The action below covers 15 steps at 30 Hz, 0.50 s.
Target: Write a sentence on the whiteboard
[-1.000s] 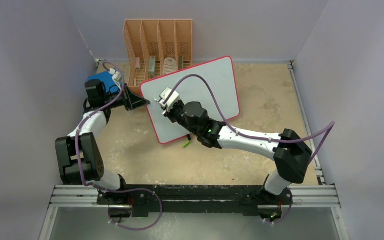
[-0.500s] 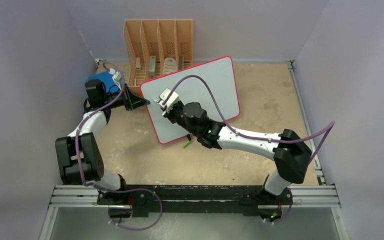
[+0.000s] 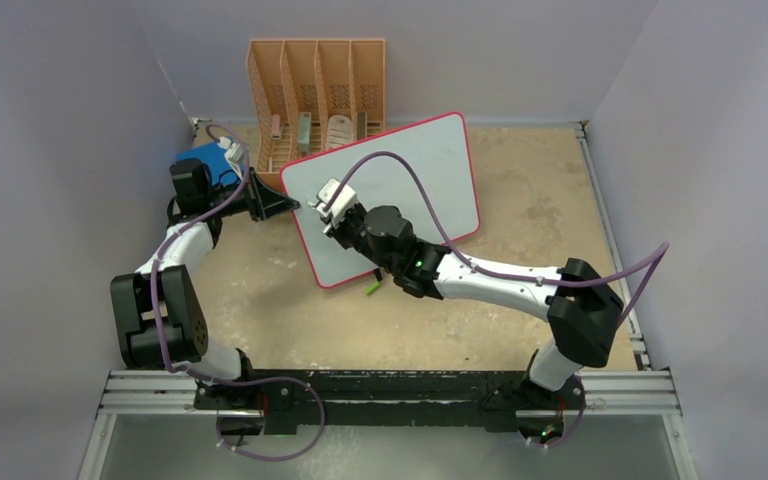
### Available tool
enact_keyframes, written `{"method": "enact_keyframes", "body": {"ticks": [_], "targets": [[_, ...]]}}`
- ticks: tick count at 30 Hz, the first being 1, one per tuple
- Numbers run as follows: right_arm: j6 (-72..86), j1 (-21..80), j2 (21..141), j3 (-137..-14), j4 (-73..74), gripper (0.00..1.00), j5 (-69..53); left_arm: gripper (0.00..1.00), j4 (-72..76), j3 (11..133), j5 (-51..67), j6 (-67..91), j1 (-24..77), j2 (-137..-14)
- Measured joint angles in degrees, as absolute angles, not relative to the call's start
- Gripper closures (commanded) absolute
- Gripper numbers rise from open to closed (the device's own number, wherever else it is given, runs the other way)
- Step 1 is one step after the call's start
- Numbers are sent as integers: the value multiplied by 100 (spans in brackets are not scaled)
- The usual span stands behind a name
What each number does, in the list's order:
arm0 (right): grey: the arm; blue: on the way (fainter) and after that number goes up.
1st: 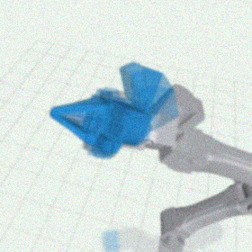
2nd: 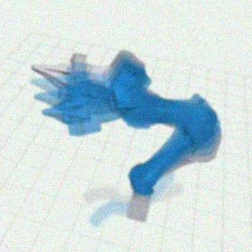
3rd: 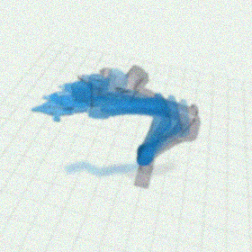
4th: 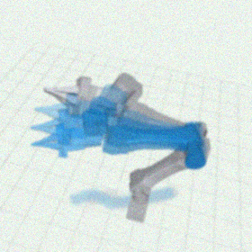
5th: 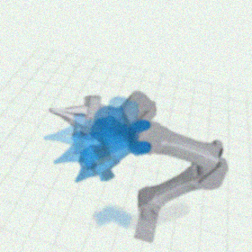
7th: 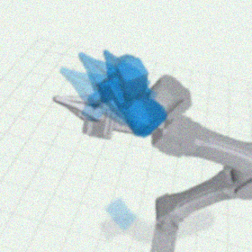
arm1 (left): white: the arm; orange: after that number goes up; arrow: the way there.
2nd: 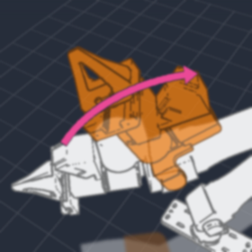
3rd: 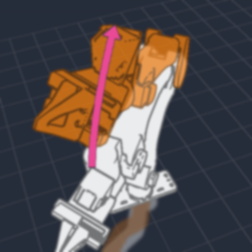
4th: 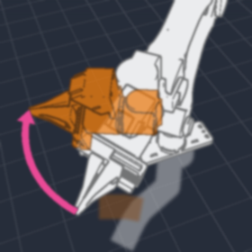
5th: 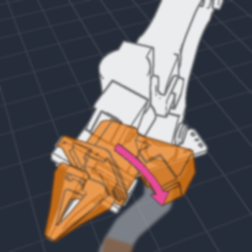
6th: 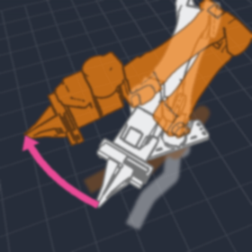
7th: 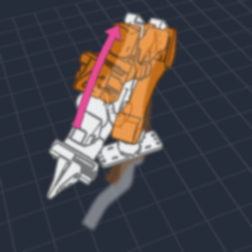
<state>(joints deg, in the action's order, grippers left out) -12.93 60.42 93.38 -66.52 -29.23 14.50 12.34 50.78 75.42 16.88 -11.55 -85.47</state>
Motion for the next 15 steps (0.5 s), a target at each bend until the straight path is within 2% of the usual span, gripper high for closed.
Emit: {"method": "enact_keyframes", "body": {"ticks": [15], "targets": [[-1293, 6112, 9338, -6652, -2853, 100, 1551, 100, 1232, 5078, 7540, 1688, -1155, -8547]]}}
